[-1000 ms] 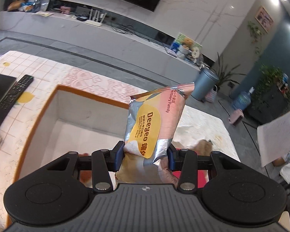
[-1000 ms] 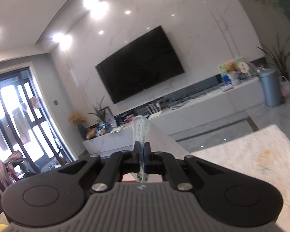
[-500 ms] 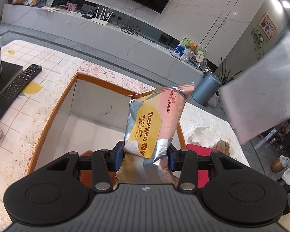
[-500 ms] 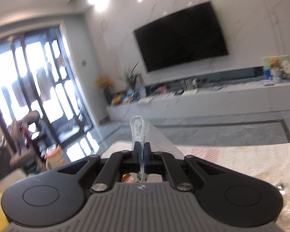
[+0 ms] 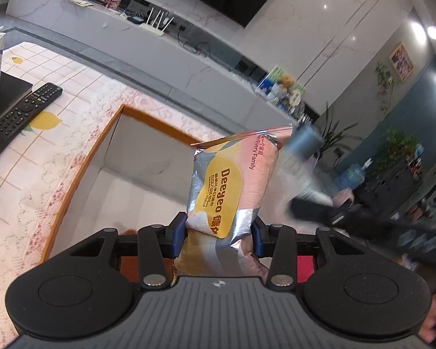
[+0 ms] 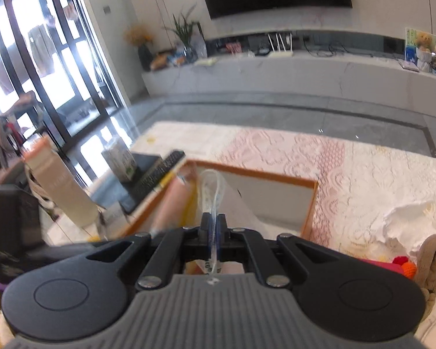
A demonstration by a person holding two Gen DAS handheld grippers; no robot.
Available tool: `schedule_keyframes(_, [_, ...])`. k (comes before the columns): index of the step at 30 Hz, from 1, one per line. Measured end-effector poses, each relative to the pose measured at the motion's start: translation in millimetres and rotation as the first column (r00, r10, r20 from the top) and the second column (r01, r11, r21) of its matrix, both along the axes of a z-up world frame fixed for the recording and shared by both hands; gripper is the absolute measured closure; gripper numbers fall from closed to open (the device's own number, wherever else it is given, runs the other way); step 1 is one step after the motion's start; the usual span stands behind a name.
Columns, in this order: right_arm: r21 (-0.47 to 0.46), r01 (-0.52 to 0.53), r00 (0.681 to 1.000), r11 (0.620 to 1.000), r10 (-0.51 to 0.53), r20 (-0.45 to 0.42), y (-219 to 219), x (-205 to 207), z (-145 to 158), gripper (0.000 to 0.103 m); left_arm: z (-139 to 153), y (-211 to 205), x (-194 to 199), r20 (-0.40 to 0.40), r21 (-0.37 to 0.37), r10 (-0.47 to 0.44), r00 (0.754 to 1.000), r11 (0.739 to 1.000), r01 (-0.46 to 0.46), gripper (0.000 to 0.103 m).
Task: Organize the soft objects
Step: 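Carry the snack bag and cloth strip in both grippers over the white box, then open both grippers to drop the snack bag and strip into the box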
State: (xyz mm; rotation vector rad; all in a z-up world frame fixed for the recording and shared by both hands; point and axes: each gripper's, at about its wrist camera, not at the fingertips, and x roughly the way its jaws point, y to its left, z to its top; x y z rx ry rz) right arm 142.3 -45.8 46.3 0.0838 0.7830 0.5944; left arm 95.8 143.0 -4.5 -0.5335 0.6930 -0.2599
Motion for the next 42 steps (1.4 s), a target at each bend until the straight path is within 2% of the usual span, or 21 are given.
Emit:
schedule_keyframes(3, [-0.058,-0.001,0.999,0.998,-0.001,-0.035,9.4,7.2,-10.7,0.103,5.9,-0.3,3.0,0.043,0.006,0.018,0.999,1.0,-0.018,0.053])
schedule_keyframes(5, [-0.129,-0.006,0.999,0.992,0.001,-0.04,19.5,10.6,-18.4,0.103,7.0,-5.6,7.3,0.076,0.053,0.021,0.997,0.998,-0.025,0.053])
schedule_keyframes(7, [-0.211,-0.019,0.999,0.977,0.012,-0.035,30.3,11.7,-25.9,0.103,6.5,-15.0,11.1,0.093,0.133,0.022,0.995,0.991,-0.034,0.053])
schedule_keyframes(9, [-0.279,-0.036,0.999,0.96,0.028,-0.033,39.9,12.7,-32.7,0.103,4.8,-26.3,14.7,0.072,0.237,0.034,0.997,0.97,-0.051,0.053])
schedule_keyframes(11, [-0.306,-0.055,0.998,0.95,0.043,-0.048,45.0,14.5,-38.7,0.103,1.0,-32.7,17.1,0.056,0.295,0.05,0.997,0.953,-0.064,0.053])
schedule_keyframes(19, [-0.365,-0.076,0.994,0.928,0.044,-0.096,56.2,19.2,-62.9,0.103,-13.0,-29.7,25.0,-0.048,0.274,0.067,0.997,0.96,-0.052,0.053])
schedule_keyframes(22, [-0.403,-0.112,0.991,0.908,0.072,-0.113,64.8,14.3,-71.6,0.103,-17.2,-25.0,26.9,-0.071,0.236,0.071,0.995,0.97,-0.052,0.053])
schedule_keyframes(27, [-0.493,-0.129,0.991,0.86,0.097,-0.089,76.6,8.5,-87.1,0.102,-21.8,-15.8,27.5,-0.107,0.2,0.107,0.989,0.976,-0.084,0.053])
schedule_keyframes(30, [-0.491,-0.13,0.991,0.861,0.106,-0.076,78.4,4.6,-86.5,0.09,-20.3,-16.8,25.8,-0.101,0.212,0.102,0.99,0.974,-0.079,0.053])
schedule_keyframes(31, [-0.491,-0.138,0.99,0.86,0.118,-0.072,79.4,2.6,-84.5,0.08,-19.6,-19.1,25.4,-0.099,0.223,0.101,0.99,0.972,-0.077,0.053])
schedule_keyframes(34, [-0.577,-0.102,0.99,0.811,0.141,0.022,85.8,-11.0,-72.2,0.023,-17.0,-26.0,23.6,-0.087,0.256,0.095,0.992,0.964,-0.07,0.053])
schedule_keyframes(36, [-0.603,-0.093,0.979,0.792,0.182,0.087,84.3,-22.5,-59.9,0.021,-13.4,-29.7,20.0,-0.074,0.256,0.083,0.994,0.965,-0.061,0.053])
schedule_keyframes(42, [-0.593,-0.092,0.975,0.8,0.194,0.112,67.9,-36.5,-25.9,0.009,-3.2,-38.4,10.2,-0.04,0.179,0.015,0.999,0.984,-0.008,0.053])
